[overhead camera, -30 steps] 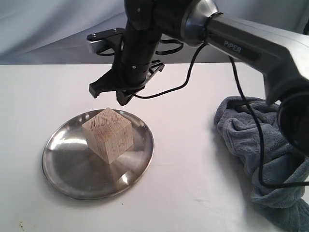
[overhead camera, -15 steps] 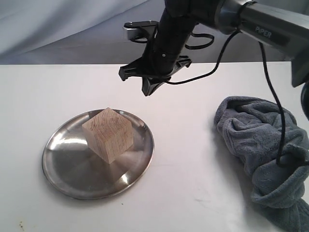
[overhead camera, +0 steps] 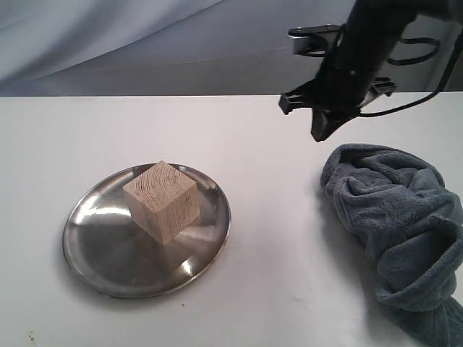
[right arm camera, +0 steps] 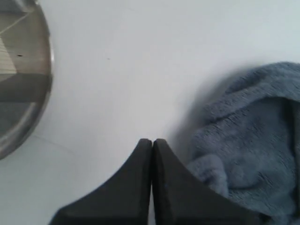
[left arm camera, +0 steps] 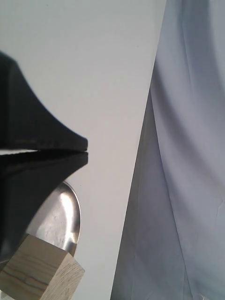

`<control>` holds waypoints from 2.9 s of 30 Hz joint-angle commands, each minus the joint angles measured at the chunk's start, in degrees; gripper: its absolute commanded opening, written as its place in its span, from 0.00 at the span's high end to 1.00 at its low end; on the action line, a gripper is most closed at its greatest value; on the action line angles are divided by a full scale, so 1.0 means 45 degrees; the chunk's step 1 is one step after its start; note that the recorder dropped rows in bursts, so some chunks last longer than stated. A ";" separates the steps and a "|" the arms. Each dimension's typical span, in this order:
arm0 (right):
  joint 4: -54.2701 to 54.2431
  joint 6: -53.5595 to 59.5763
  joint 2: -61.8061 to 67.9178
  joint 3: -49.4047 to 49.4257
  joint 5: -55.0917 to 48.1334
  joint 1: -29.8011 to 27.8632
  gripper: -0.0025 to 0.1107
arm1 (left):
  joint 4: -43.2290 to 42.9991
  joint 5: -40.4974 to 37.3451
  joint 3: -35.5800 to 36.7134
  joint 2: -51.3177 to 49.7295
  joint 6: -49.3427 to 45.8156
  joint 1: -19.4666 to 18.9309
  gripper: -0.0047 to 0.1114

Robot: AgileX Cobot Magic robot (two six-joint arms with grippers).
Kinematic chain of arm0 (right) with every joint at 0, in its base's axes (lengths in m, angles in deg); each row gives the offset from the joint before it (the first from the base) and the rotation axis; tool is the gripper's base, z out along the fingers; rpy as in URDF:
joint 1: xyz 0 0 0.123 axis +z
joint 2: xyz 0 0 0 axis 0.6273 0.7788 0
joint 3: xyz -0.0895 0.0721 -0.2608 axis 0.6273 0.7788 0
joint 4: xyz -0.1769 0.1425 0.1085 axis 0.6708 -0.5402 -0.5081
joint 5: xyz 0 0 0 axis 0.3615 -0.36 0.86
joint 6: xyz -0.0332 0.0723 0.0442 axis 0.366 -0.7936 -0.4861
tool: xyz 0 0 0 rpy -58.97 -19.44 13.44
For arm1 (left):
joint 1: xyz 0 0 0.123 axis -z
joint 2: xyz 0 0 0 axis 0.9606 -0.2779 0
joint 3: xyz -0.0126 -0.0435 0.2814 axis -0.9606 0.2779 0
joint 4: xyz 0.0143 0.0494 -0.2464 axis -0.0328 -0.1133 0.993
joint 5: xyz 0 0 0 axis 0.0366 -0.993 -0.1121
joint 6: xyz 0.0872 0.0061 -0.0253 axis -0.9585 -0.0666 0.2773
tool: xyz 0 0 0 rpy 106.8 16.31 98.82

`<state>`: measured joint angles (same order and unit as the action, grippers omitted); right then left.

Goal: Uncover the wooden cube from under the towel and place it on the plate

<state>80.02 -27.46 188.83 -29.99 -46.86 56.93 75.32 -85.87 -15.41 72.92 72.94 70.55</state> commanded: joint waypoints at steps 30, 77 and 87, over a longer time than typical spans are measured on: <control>0.0308 0.0105 -1.1041 0.8774 0.2105 -0.3712 0.98 | 0.0058 0.0111 0.0058 0.0034 0.0045 -0.0025 0.96; 0.1750 -0.0297 -2.5517 1.7417 1.0464 -0.3749 0.98 | 0.0058 0.0204 0.0058 0.0034 0.0048 -0.0025 0.96; 0.1535 -0.0297 -2.5517 1.9656 1.4527 -0.3749 0.98 | 0.0058 0.0204 0.0058 0.0034 0.0048 -0.0025 0.96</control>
<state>86.93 -28.71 74.22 55.92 14.01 40.55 75.32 -85.39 -15.41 72.92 72.84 70.55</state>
